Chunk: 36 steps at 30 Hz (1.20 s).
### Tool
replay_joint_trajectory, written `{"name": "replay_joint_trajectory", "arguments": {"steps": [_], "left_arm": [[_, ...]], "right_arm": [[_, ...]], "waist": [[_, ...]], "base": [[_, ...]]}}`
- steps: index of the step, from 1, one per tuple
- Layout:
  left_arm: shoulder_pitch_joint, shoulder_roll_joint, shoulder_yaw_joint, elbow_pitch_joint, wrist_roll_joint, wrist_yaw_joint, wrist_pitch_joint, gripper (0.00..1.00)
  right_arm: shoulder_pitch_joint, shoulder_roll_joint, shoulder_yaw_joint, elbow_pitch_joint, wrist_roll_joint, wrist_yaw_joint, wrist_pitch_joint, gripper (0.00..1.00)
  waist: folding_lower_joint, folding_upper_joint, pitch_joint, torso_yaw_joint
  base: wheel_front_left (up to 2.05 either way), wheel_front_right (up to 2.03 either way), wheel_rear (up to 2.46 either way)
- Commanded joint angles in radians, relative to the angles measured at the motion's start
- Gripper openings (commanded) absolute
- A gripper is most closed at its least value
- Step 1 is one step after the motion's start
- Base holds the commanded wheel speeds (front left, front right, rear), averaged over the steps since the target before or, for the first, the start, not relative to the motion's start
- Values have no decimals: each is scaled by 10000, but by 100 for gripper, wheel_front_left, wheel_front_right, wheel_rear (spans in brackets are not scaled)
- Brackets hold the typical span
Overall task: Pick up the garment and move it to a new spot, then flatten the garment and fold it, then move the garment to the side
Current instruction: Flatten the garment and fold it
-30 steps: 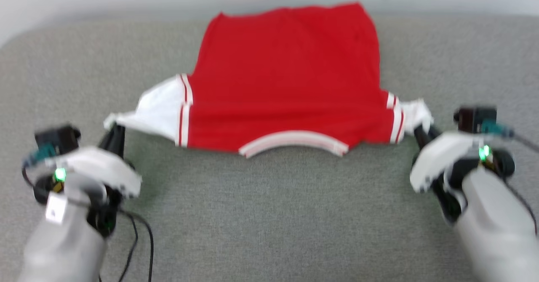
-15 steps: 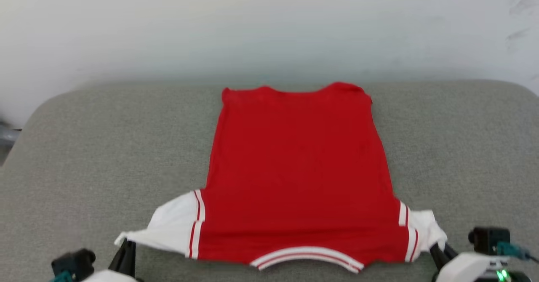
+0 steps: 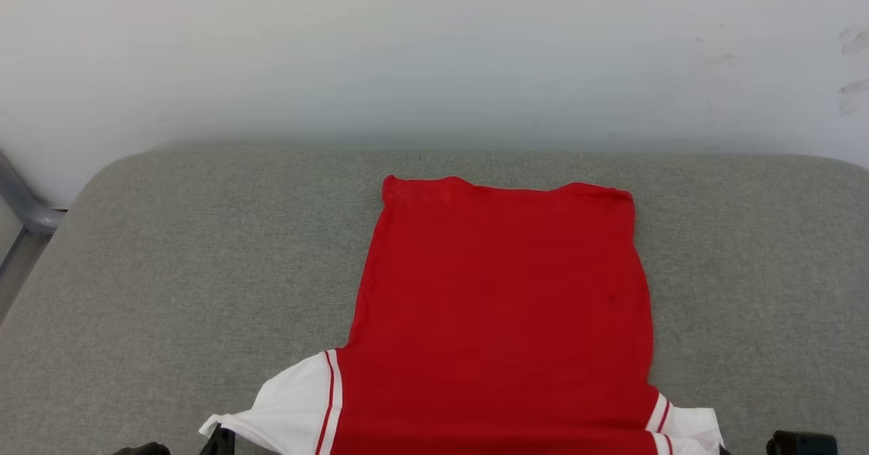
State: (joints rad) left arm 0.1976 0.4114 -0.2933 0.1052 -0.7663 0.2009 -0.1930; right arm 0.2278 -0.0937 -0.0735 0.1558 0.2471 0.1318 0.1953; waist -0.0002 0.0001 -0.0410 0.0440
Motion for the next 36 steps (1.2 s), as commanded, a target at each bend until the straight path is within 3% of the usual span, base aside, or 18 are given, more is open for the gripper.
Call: {"name": "replay_joint_trajectory", "arguments": {"steps": [1, 6, 12, 19, 25, 29, 36], "left_arm": [[-192, 108, -45, -116, 168, 33, -11, 0], [-394, 89, -164, -337, 296, 29, -13, 0], [-1008, -8, -353, -706, 537, -27, -40, 0], [-2150, -394, -654, -732, 727, -415, -239, 0], [-3033, -754, -862, -510, 837, -866, -431, 0], [-3492, -956, -913, -398, 878, -1132, -522, 0], [-4130, -1300, -1021, -207, 1051, -1544, -662, 0]], "right_arm": [[-123, 12, -127, -223, 69, -21, 36, 100], [-917, -100, -594, -516, 130, -17, -290, 100], [-3184, -423, -1408, 494, 548, -15, 7, 100], [-6508, -1227, -1490, 2643, 769, -15, 1407, 100], [-9000, -1967, -1370, 4347, 418, -15, 3428, 100], [-10235, -2199, -1303, 5036, -22, -15, 4576, 100], [-11324, -2325, -1852, 5970, -760, -15, 5293, 100]], "waist": [[2, -1, 45, 69], [2, -1, 221, 174], [2, -1, 930, 586], [2, -1, 2155, 1372], [2, -1, 3069, 2067], [2, -1, 3714, 2416], [2, -1, 4508, 2878]], "base": [[0, 0, 0], [0, 0, 0], [0, 0, 0], [0, 0, 0], [0, 0, 0], [0, 0, 0], [0, 0, 0]]}}
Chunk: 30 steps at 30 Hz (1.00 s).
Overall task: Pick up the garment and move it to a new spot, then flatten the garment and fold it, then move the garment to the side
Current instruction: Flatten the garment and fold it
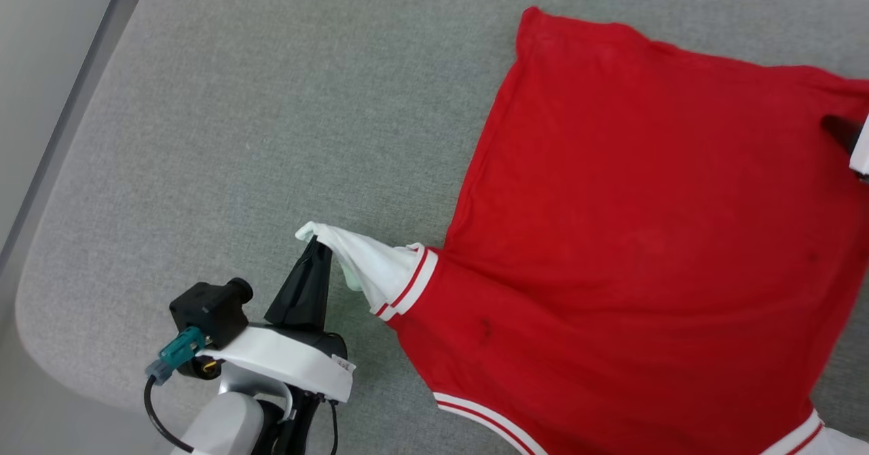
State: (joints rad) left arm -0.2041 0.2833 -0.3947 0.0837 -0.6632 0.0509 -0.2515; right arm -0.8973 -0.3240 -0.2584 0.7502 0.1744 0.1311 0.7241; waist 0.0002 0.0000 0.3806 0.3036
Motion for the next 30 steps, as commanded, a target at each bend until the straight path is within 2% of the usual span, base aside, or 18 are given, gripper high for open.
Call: {"name": "replay_joint_trajectory", "arguments": {"steps": [1, 7, 8, 9, 10, 14, 22, 30], "left_arm": [[-169, -52, -6, 42, 56, -79, -74, 0], [-287, -258, 57, 239, 118, -242, -113, 0], [-289, -285, 62, 261, 131, -276, -119, 0], [-283, -302, 73, 287, 145, -301, -125, 0], [-276, -317, 91, 313, 154, -319, -129, 0], [-212, -342, 161, 452, 204, -357, -135, 0], [163, -230, 233, 792, 125, -259, -101, 0], [840, 5, 544, 1062, -130, 100, 7, 0]], "right_arm": [[-73, 3, -58, 201, -144, -7, 128, 100], [620, 527, -213, 1458, -117, -3, 1698, 100], [682, 553, -251, 1543, -89, -3, 1843, 91], [686, 564, -258, 1557, -75, -3, 1928, 22], [657, 587, -264, 1530, -45, -3, 1968, 0], [424, 458, -191, 1147, -47, -4, 1755, 0], [411, -275, 417, 20, 70, -9, 1254, 0], [2380, -693, 876, -1479, 1031, -9, 1095, 0]], "waist": [[-2, 0, 354, 322], [-2, 0, 514, 406], [-2, 0, 519, 413], [-2, 0, 517, 414], [-2, 0, 505, 399], [-2, 0, 305, 290], [-2, 0, -728, -198], [-2, 0, -2006, -1032]], "base": [[0, 0, 0], [0, 0, 0], [0, 0, 0], [0, 0, 0], [0, 0, 0], [0, 0, 0], [0, 0, 0], [0, 0, 0]]}}
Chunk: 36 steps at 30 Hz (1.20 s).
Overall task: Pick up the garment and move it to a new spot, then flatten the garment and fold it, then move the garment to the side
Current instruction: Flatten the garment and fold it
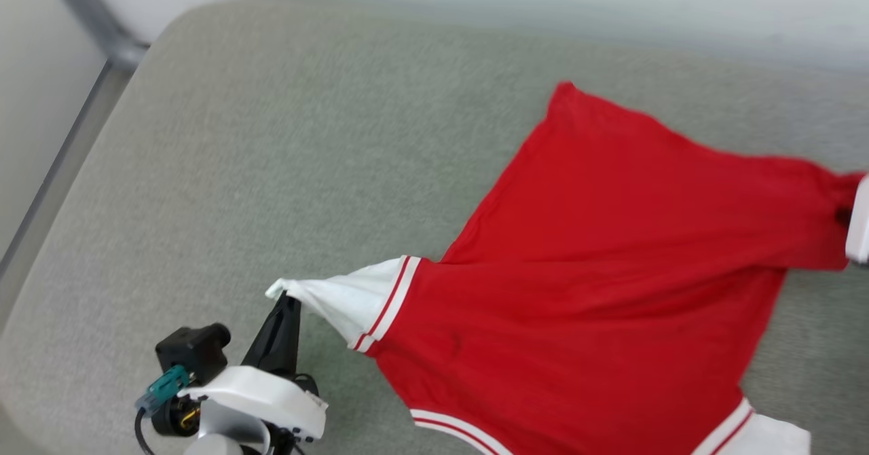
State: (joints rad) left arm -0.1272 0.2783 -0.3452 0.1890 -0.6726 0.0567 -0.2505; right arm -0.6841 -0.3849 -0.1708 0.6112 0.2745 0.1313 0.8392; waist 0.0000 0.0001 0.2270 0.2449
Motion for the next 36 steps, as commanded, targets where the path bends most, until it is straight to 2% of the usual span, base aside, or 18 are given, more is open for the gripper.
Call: {"name": "replay_joint_trajectory", "arguments": {"steps": [1, 8, 13, 17, 24, 26, 27, 31, 36], "left_arm": [[157, 97, 90, 42, -77, 71, 26, 0], [920, 477, 459, 155, -358, 404, 232, 0], [1469, 693, 554, 111, -507, 605, 507, 0], [1761, 738, 586, 58, -595, 729, 612, 0], [2029, 809, 488, -157, -630, 859, 848, 0], [2012, 830, 476, -202, -630, 868, 884, 0], [2003, 837, 467, -223, -630, 883, 910, 0], [1939, 859, 441, -321, -642, 917, 984, 0], [1800, 875, 392, -441, -631, 922, 1050, 0]], "right_arm": [[633, -120, 39, -333, 139, -11, -93, 0], [3482, 172, -171, -2294, 891, -11, -152, 0], [5621, 551, -605, -3685, 936, -11, -128, 0], [6839, 1005, -830, -4349, 960, -9, -116, 0], [8707, 2277, -1419, -5125, 851, -9, -288, 0], [8923, 2582, -1563, -5128, 823, -9, -512, 47], [8955, 2711, -1638, -5161, 846, -11, -739, 100], [8889, 2989, -1691, -5221, 924, -9, -1980, 100], [8317, 3056, -1536, -5212, 960, -8, -4251, 100]], "waist": [[0, -1, -623, -548], [0, -1, -1578, -1433], [0, -1, -2051, -1901], [0, -1, -2273, -2120], [0, -1, -2289, -2358], [0, -1, -2251, -2394], [0, -1, -2237, -2401], [0, -1, -2201, -2403], [0, -1, -2118, -2347]], "base": [[0, 0, 0], [0, 0, 0], [0, 0, 0], [0, 0, 0], [0, 0, 0], [0, 0, 0], [0, 0, 0], [0, 0, 0], [0, 0, 0]]}}
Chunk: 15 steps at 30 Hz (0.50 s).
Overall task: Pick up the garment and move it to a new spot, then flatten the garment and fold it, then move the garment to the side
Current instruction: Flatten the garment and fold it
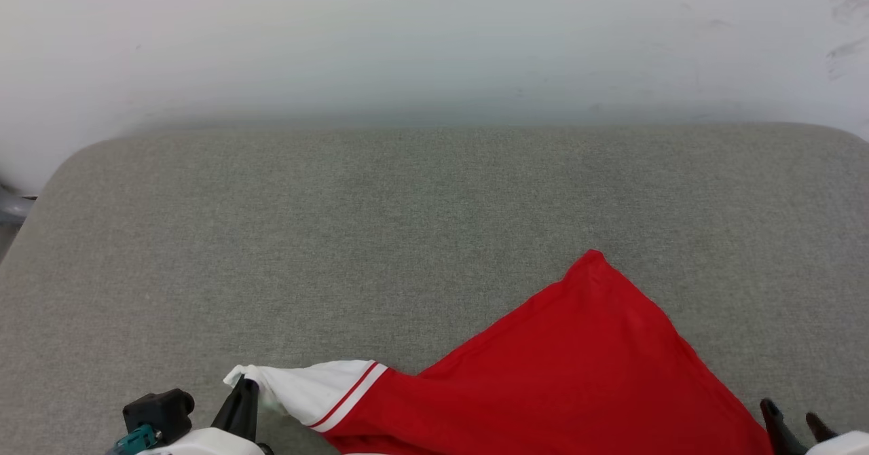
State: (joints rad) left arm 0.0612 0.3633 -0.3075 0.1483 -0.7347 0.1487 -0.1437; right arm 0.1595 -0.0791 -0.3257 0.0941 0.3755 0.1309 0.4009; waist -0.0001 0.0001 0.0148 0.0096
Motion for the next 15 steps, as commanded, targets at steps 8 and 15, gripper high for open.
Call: {"name": "replay_joint_trajectory", "arguments": {"steps": [8, 15], "left_arm": [[-528, -29, -166, -206, 127, -59, 48, 0], [-1338, -116, -334, -287, 298, -268, -55, 0]], "right_arm": [[-1977, -543, 641, 975, -330, -4, -2476, 100], [-4336, -1815, 2515, 2044, -82, -4, -1957, 100]], "waist": [[1, -1, 435, 202], [1, -1, 1289, 656]], "base": [[0, 0, 0], [0, 0, 0]]}}
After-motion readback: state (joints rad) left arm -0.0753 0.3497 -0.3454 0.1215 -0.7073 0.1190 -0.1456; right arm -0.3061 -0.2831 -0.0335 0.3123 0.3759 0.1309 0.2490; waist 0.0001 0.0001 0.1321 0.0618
